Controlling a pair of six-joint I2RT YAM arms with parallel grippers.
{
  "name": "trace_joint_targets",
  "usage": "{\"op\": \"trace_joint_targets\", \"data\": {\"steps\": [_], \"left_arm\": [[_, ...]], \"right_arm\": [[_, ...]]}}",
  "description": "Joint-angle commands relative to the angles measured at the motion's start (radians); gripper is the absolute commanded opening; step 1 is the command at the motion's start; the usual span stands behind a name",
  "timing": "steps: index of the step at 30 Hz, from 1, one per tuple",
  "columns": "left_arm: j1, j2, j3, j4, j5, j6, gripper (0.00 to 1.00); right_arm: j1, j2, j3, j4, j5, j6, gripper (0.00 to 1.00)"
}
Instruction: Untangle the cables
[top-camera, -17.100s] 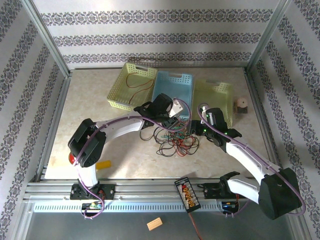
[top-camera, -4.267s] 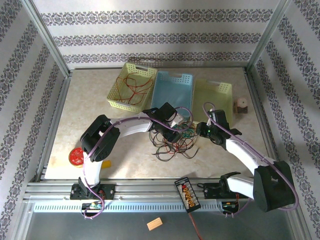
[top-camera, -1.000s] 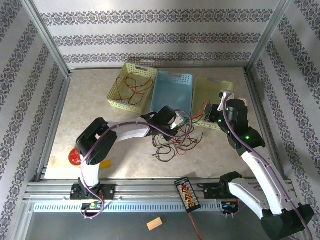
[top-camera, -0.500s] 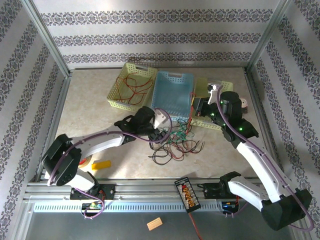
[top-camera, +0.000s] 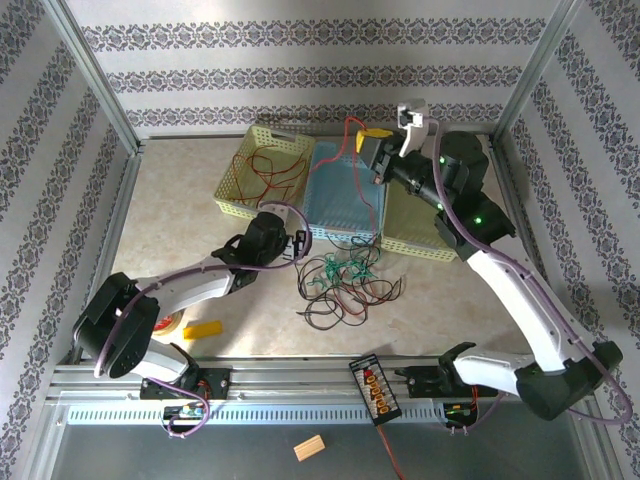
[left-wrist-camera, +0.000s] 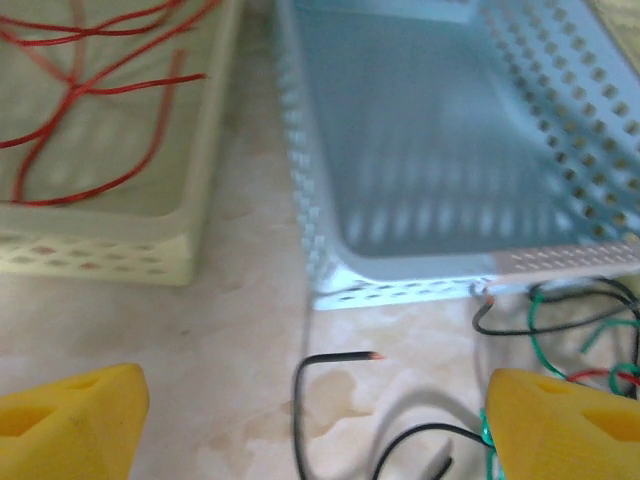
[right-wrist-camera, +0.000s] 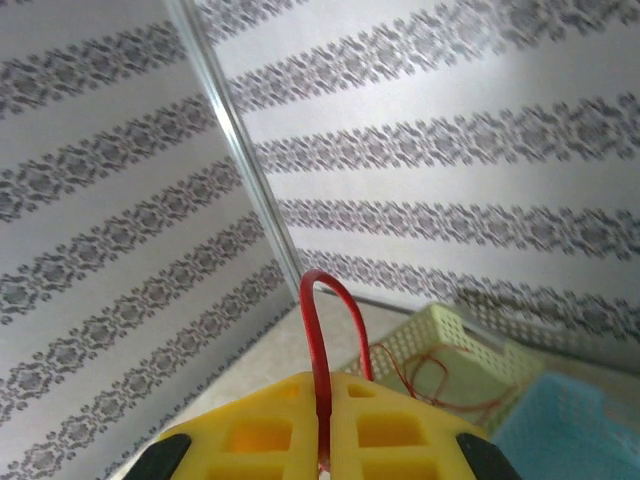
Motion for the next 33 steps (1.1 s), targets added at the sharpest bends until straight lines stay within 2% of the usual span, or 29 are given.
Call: {"op": "trace_joint_targets", "data": {"steps": [1, 7, 11, 15, 24, 30, 33], "left_arm": [[0.008, -0.082, -0.029, 0.039, -0.198, -0.143, 0.87], [0.009, -0.220, -0.001, -0.234, -0.559, -0.240, 0.88], [0.026, -0.271, 0.036, -0.434, -0.696, -0.325, 0.89], [0.079, -0.305, 0.026, -0.542, -0.687, -0.421, 0.89], [0.113, -0.338, -0.008, -0.556, -0.666, -0.465, 0.89], [0.117, -0.351, -0.012, -0.559, -0.670, -0.473, 0.89], [0.117, -0.351, -0.011, -0.560, -0.658, -0.469, 0.89]], "right_arm": [[0.012, 0.091, 0.092, 0.051, -0.001, -0.019, 0.07], [0.042, 0.314, 0.301, 0.086, -0.037, 0.001, 0.07], [0.048, 0.466, 0.507, 0.079, -0.015, 0.008, 0.07], [0.050, 0.596, 0.737, 0.060, -0.003, 0.009, 0.06], [0.052, 0.847, 1.196, -0.054, -0.015, 0.004, 0.07], [0.050, 0.985, 1.226, -0.043, -0.037, 0.058, 0.08], [0.042, 1.066, 1.204, -0.036, -0.057, 0.135, 0.07]]}}
